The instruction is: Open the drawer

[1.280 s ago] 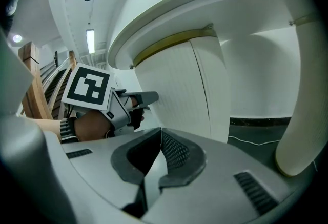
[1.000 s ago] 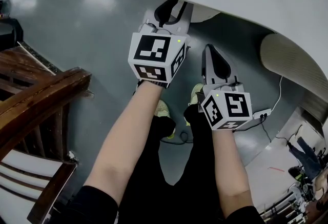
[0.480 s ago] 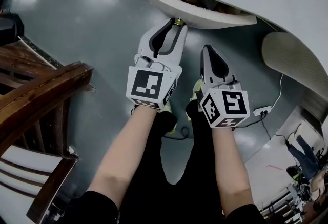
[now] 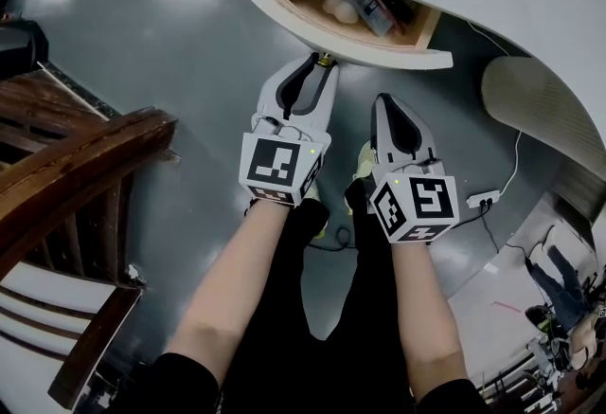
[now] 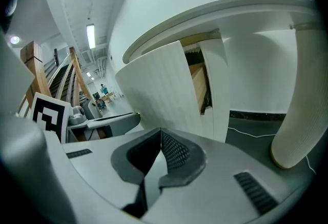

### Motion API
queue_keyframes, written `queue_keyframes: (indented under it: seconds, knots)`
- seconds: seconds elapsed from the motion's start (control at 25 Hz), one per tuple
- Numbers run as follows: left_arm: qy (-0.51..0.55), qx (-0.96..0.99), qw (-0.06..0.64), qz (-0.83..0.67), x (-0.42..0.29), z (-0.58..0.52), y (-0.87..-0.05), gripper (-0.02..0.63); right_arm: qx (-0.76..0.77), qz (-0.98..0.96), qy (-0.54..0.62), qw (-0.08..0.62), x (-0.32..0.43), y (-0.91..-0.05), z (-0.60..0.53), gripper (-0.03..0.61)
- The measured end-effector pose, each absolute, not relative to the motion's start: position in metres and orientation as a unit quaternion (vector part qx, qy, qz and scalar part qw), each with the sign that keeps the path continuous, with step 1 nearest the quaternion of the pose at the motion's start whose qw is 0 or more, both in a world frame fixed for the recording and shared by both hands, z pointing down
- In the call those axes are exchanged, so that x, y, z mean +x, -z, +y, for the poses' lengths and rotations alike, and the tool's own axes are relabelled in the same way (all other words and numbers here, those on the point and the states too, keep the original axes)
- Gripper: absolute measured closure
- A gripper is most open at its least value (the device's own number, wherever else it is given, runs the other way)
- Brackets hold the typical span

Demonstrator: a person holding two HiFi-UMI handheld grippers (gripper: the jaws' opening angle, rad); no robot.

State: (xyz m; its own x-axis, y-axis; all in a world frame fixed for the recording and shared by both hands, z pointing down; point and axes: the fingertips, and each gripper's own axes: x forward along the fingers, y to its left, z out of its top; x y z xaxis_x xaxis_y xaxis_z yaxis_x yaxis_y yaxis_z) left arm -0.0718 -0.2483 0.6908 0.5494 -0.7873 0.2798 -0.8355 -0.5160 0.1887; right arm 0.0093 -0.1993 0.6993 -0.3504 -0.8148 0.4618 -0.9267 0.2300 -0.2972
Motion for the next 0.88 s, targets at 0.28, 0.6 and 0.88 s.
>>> queue_keyframes:
  seconds: [0.28,0.6,0.88]
  knots:
    - [-0.098,0.866,0.164,-0.461,-0.083,-0.225,-0.696,0.508,0.552,-0.781,-0.268,0.113,-0.010,-0.682,-0.173,0.563]
    - [-0.113,0.866,0.172,-0.456,-0.088,-0.217,-0.692,0.508,0.543,-0.788,-0.267,0.117,-0.019,-0.656,-0.167,0.563]
    - [-0.138,0.861,0.188,-0.452,-0.086,-0.215,-0.699,0.508,0.534,-0.787,-0.282,0.125,-0.015,-0.650,-0.170,0.563]
